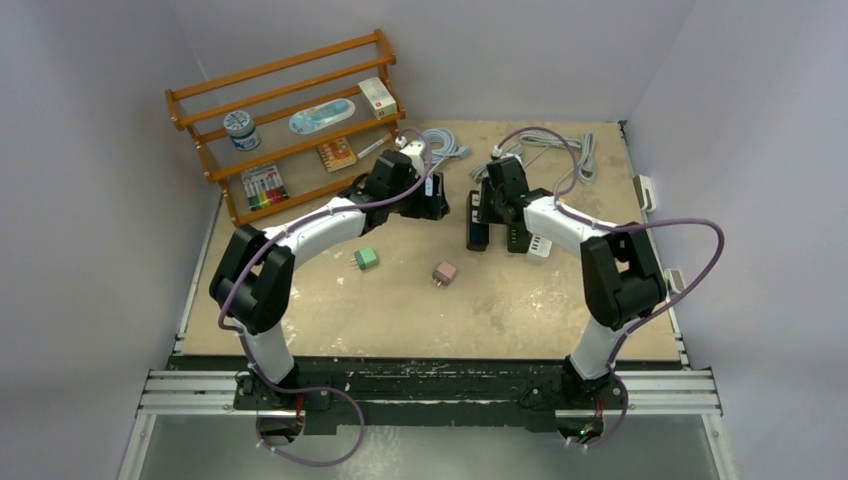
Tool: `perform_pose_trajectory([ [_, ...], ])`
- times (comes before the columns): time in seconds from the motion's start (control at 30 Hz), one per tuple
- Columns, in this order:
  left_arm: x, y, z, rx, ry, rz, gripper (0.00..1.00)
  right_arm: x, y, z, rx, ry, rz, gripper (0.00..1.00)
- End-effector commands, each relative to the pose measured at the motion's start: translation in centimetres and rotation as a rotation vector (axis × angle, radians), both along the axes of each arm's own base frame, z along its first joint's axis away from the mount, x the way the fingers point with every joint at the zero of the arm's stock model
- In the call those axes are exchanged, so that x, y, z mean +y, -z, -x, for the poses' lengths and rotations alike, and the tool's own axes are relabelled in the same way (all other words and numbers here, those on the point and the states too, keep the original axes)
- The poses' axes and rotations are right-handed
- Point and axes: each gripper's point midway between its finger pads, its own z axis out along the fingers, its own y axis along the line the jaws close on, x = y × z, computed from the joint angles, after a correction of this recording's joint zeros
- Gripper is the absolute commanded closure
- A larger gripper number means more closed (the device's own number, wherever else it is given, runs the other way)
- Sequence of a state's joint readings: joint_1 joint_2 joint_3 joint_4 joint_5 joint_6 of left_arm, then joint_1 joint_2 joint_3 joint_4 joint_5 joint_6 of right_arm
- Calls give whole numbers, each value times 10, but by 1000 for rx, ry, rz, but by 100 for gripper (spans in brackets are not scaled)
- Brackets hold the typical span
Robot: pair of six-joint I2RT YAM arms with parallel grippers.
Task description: Pull the plug off the socket
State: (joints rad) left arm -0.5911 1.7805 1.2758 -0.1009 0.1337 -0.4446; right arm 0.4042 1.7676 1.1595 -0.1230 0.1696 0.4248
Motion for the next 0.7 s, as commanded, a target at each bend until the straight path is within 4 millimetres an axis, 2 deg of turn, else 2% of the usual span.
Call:
perform_pose_trajectory([
  [0.0, -20, -50, -26, -101, -33, 154, 21, 34, -126, -45, -323, -105, -200, 100],
  [0.1, -31, -50, -26, -78, -15, 196, 21, 44, -141, -44, -346, -135, -252, 100],
  [0.57, -65, -41, -2, 10, 126, 353, 19, 58, -186, -38, -426, -193, -354, 100],
  [0.67, -70, -34, 0, 37, 135, 372, 19, 61, -194, -35, -433, -204, -376, 100],
])
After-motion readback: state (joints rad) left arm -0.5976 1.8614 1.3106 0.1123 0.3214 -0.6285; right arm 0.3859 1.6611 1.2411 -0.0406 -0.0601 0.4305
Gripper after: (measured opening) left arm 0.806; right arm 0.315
